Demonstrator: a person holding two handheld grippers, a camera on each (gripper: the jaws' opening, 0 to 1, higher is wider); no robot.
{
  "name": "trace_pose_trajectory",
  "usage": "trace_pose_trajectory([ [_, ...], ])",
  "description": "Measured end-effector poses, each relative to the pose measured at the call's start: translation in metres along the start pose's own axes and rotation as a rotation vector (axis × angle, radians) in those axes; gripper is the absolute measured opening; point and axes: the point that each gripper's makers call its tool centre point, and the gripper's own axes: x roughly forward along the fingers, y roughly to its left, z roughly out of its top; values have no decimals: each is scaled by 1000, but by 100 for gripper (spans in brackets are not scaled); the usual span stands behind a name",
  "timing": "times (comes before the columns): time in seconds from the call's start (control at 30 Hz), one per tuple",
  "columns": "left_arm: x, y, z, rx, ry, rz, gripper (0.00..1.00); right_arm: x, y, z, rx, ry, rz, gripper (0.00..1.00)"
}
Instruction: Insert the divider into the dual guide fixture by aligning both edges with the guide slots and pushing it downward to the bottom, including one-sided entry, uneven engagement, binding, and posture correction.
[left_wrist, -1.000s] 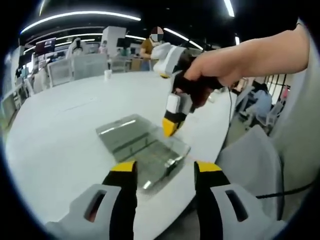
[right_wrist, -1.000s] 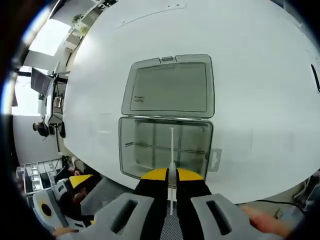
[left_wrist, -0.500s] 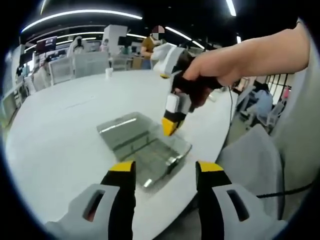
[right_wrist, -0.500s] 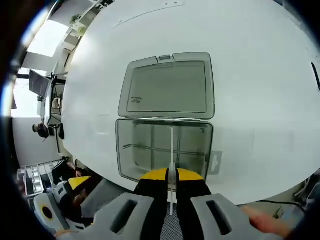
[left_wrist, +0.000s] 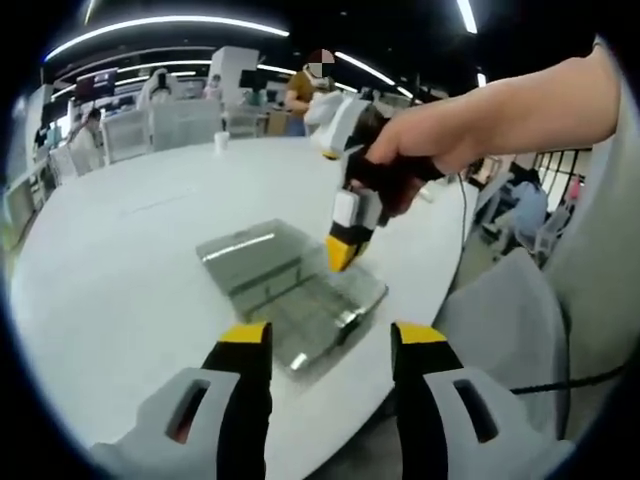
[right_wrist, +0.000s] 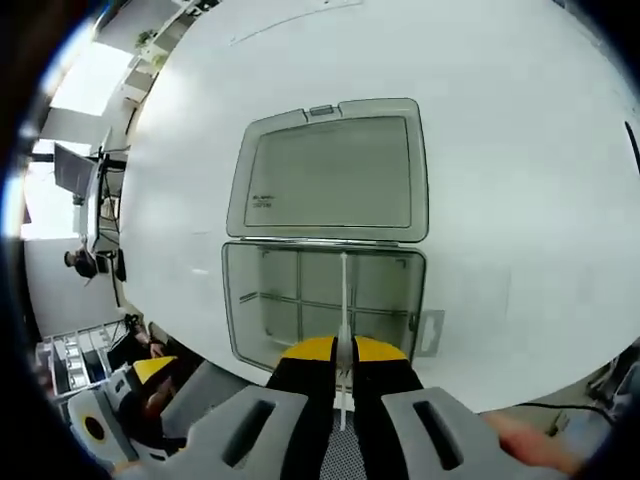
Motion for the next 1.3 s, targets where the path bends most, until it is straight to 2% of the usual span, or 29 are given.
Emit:
trace_pose_trajectory([
  [0.77,0,4,-3,-19,2,5,44,11,-4,5,10,20,-8,0],
  [1.3,-2,7,-4,-24,-2,9,44,5,1,0,25,22,-4,0],
])
